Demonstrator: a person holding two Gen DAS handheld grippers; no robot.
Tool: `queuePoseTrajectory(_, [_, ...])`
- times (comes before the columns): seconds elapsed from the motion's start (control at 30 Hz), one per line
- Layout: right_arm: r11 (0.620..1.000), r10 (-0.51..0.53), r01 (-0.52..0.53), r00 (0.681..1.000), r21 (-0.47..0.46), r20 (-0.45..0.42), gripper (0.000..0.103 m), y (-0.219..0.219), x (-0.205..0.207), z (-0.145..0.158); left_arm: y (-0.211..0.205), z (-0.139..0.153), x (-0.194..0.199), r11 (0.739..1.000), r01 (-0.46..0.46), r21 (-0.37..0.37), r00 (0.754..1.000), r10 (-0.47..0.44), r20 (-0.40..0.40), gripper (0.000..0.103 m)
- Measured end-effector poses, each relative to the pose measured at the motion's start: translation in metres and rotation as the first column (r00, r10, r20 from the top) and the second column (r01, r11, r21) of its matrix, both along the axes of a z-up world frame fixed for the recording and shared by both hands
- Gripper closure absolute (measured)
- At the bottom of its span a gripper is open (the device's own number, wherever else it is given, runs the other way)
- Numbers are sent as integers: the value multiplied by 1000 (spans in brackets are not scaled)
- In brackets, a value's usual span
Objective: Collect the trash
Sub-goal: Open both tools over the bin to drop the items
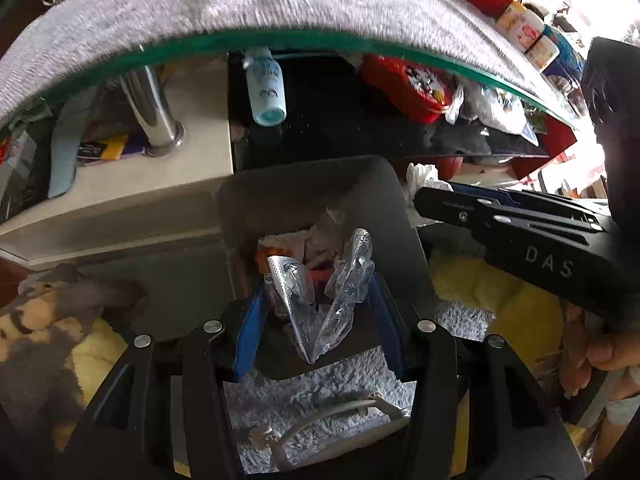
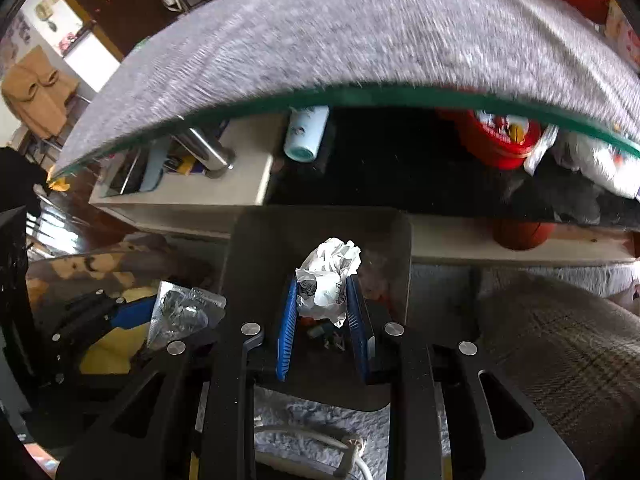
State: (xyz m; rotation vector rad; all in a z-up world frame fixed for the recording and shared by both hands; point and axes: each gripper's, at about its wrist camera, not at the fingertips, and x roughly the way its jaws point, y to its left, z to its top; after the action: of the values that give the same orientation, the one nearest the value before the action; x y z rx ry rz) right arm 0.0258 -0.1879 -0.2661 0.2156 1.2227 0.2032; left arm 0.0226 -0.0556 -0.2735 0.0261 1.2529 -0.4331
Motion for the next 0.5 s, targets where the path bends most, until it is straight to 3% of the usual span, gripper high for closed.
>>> queuePoseTrajectory(0.23, [1000, -10, 10, 1000, 14, -13, 72, 1, 7, -1, -4, -9, 6, 1000, -4, 11, 1000, 4, -19, 50])
queuePoseTrajectory(0.33, [999, -24, 24, 1000, 24, -10, 52, -2, 7, -1, -5, -9, 8, 1000, -6, 14, 1000, 6, -17, 48])
queuePoseTrajectory(0.4, [999, -33, 33, 999, 25, -8, 50, -6, 8, 1, -5, -9, 9, 1000, -8, 19, 1000, 9, -18, 45])
queuePoseTrajectory(0.5, [998, -59, 59, 998, 31, 5, 42, -12, 8, 6, -2, -6, 10, 999, -23, 27, 1000, 23, -6, 30])
